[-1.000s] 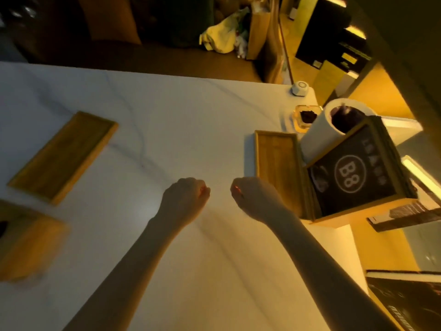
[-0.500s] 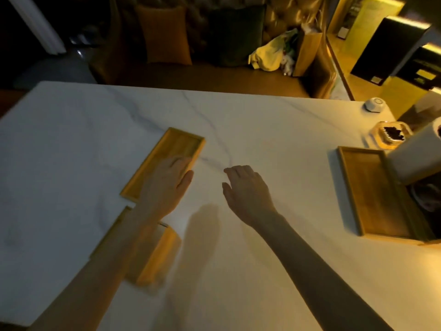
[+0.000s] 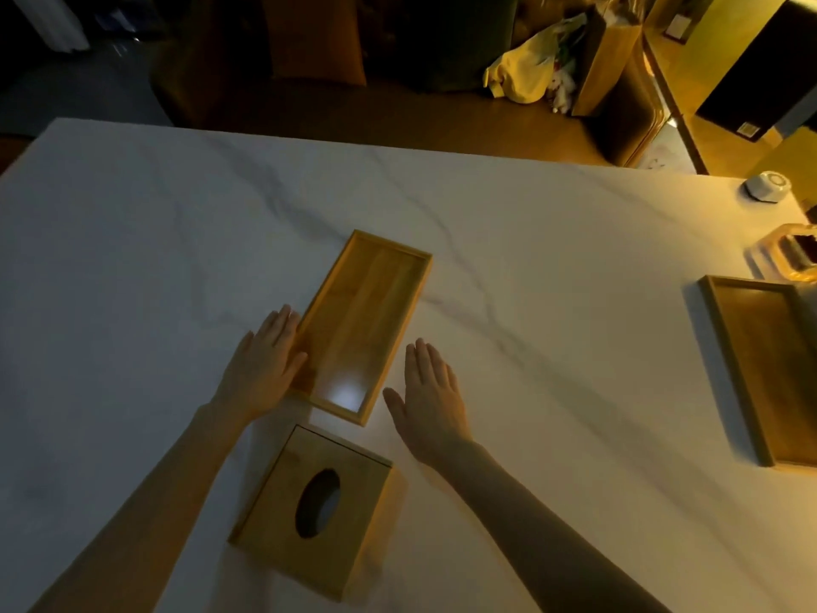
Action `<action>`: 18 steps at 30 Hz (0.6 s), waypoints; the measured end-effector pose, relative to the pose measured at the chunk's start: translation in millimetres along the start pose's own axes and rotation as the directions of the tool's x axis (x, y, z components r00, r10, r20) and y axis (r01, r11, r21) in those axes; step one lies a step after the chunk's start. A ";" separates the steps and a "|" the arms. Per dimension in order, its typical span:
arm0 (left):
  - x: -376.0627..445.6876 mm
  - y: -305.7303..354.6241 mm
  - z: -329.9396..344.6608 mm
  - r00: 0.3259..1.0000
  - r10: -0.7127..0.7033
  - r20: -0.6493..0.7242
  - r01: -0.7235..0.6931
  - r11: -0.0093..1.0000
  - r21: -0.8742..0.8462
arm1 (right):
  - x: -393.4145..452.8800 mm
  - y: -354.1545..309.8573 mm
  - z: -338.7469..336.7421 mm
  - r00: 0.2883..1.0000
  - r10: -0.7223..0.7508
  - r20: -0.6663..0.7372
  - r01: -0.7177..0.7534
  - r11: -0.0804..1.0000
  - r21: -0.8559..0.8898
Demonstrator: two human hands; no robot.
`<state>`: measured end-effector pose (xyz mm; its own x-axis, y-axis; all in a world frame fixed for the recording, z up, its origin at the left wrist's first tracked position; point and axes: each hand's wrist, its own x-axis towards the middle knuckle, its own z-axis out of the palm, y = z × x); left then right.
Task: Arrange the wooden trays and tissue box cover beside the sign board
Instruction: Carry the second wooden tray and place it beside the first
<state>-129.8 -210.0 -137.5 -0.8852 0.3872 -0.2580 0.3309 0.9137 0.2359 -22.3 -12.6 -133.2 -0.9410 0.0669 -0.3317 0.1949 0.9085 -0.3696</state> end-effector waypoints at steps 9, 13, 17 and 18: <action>17.3 -9.5 16.0 0.971 -0.234 -0.041 0.194 0.882 -0.429 | 21.4 -23.4 32.8 0.991 0.090 0.104 -0.107 0.980 0.167; 18.5 -6.8 16.3 0.958 -0.273 -0.085 0.192 0.836 -0.514 | 26.6 -27.5 34.0 0.991 0.106 0.083 -0.129 0.925 0.357; 18.3 -2.9 2.8 0.944 -0.328 -0.034 0.220 0.704 -0.675 | 29.6 -28.9 24.9 0.988 0.137 0.066 -0.150 0.793 0.591; 17.7 -1.2 -2.5 0.944 -0.330 -0.002 0.224 0.647 -0.729 | 28.3 -27.7 21.9 0.986 0.153 0.073 -0.164 0.757 0.632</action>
<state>-146.7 -204.5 -140.0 -0.9455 0.0637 -0.3193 -0.2230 0.5880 0.7775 -48.3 -44.8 -151.3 -0.8774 0.1744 -0.4469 0.4770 0.4165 -0.7740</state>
